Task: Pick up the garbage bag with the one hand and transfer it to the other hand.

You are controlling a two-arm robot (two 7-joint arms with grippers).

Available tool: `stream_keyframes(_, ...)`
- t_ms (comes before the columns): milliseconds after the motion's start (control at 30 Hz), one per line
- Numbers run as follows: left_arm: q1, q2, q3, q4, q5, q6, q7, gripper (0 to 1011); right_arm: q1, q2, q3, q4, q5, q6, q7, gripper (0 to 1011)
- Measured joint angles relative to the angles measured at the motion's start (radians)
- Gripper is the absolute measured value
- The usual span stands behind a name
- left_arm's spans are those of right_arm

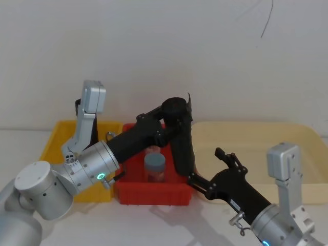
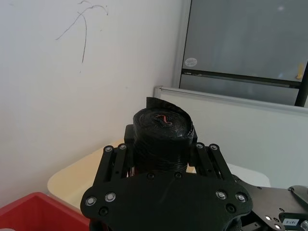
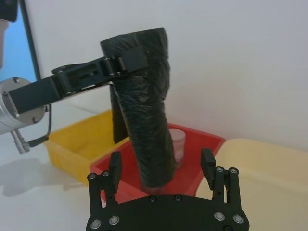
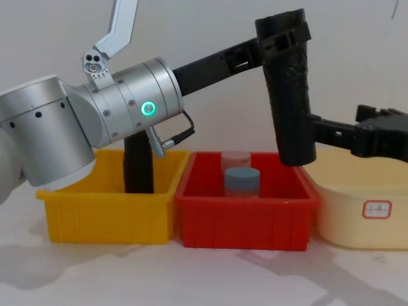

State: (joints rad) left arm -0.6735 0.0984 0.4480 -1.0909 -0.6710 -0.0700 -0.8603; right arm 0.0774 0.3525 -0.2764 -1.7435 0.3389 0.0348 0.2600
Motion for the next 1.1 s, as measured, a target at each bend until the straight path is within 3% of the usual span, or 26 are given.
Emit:
stream_keyframes(500,-0.001,-0.001,0.0,0.002,-0.003,0.002,-0.002,564,0.076,-0.015,-0.04,0.068,0.0,0.0,0.056,999)
stream_keyframes(1100,-0.001,-0.001,0.0,0.003,-0.004,0.002,-0.002,564,0.152,-0.048,-0.062,0.17,-0.029,-0.015,0.073,999)
